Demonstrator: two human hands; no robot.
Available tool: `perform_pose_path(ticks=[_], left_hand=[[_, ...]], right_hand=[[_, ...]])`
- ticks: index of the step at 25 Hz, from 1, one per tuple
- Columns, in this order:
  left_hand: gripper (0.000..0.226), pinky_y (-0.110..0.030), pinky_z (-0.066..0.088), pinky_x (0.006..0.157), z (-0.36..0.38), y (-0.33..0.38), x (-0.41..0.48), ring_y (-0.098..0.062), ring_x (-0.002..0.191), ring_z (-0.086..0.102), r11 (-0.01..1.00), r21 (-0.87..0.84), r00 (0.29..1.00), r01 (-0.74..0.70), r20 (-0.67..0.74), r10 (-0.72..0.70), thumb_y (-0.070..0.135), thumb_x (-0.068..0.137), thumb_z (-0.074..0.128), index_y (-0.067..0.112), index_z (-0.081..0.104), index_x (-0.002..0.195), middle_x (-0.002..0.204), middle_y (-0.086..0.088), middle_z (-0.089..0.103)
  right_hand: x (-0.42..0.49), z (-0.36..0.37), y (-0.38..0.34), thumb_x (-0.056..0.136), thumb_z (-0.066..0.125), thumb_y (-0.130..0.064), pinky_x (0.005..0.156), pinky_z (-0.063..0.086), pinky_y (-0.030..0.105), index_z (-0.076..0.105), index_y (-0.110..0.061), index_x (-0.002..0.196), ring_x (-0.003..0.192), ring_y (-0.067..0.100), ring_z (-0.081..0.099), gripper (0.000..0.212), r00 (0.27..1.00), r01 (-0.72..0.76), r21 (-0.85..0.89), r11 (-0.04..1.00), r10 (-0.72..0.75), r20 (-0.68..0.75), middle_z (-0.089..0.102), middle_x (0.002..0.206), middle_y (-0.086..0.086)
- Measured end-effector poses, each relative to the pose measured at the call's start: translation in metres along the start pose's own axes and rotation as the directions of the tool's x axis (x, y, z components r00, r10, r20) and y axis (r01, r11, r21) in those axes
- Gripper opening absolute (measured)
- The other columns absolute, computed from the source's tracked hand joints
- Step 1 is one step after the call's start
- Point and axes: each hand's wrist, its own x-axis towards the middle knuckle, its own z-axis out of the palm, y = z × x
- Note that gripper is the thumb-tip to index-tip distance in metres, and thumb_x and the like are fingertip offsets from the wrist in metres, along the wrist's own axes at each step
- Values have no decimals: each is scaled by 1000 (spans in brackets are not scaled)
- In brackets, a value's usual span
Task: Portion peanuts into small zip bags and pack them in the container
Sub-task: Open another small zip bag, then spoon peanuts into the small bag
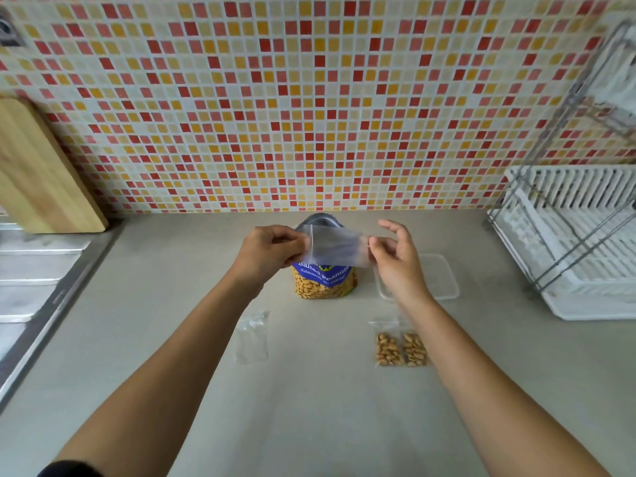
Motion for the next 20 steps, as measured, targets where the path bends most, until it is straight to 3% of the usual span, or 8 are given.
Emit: perform_pose_path(ticks=[2,4,6,9,12,15,20], left_hand=[[9,-10,45,48,0,2,4,-9,66,57,1000,-24,1000,15,0,-15,13,89,60,11,68,91,78,-4,65],[10,-9,44,46,1,6,6,-8,64,57,1000,1,1000,19,5,-19,13,89,59,10,68,93,78,-3,66],[11,-7,42,44,3,9,9,-4,58,60,1000,14,1000,7,10,-7,10,88,61,7,69,93,75,-3,65],[8,-7,42,45,6,14,11,-5,58,61,1000,2,999,-16,34,16,6,84,63,10,69,81,69,-3,65],[14,-10,50,54,7,16,16,-12,67,63,998,42,997,-46,63,44,4,84,63,14,69,76,72,-3,68],[9,-8,49,53,7,17,21,-8,63,62,994,88,995,-72,74,65,5,84,64,9,71,80,71,-3,68],[6,-6,46,50,7,15,28,1,55,62,990,117,993,-79,100,67,10,84,65,13,71,82,67,3,67]], right_hand=[[0,-1,-1,88,61,-20,96,41,18,42,-15,130,107,2,53,46,970,224,-329,917,-241,-12,50,120,-9],[0,-1,-6,82,66,-37,104,30,13,42,-12,132,123,5,39,62,855,503,-485,715,-494,159,40,129,-9],[2,1,-14,72,68,-54,109,26,21,44,-12,133,128,10,37,79,751,645,-579,498,-551,363,43,136,-4],[8,11,-20,61,71,-66,110,25,31,43,-14,136,128,18,40,95,724,670,-668,322,-481,494,46,139,2],[16,15,-19,59,70,-69,109,21,26,42,-16,137,128,18,41,99,766,631,-700,334,-412,493,47,139,0],[22,17,-17,62,71,-65,104,24,23,49,-20,132,122,15,46,86,775,621,-690,371,-420,472,53,133,-3],[25,18,-12,65,77,-51,89,45,28,59,-22,118,104,10,54,63,807,591,-575,566,-428,408,63,113,-10]])
